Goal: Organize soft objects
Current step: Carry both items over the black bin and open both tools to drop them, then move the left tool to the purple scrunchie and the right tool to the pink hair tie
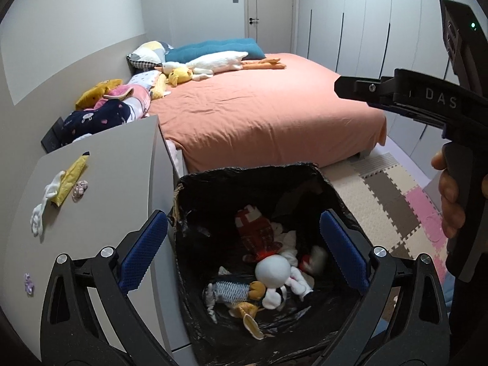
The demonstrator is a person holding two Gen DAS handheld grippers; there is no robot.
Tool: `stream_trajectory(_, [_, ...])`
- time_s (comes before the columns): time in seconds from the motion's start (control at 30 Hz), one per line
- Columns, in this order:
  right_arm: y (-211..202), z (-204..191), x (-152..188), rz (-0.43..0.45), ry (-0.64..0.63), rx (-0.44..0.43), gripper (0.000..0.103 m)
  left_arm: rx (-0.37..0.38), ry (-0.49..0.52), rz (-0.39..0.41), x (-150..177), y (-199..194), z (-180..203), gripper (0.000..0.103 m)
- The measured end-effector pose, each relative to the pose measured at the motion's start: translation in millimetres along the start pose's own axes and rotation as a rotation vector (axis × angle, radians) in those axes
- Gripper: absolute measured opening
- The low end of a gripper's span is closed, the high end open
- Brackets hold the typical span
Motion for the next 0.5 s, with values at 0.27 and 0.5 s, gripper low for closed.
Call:
stream_trajectory(0.27, [4.1, -9.5, 3.2, -0.016, -0.022, -0.009, 0.075, -0.013, 0.007, 0.000, 1.9, -0.3, -3.2, 0.097])
stream_trajectory(0.5, [6.8, -18.1, 3.7, -0.020, -0.039, -0.021, 0.075, -0.018, -0.015, 0.010, 5.5, -2.7, -10.4, 0.097])
Point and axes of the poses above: each gripper's, at about its wrist camera, not at the fingertips, and y roughly the way its jaws point, z to its right, x to its underside, the point moved 5 cm from there along y, roughly the way its jaws point, and after that the axes turned 1 degree about z, right-handed, at the moved point
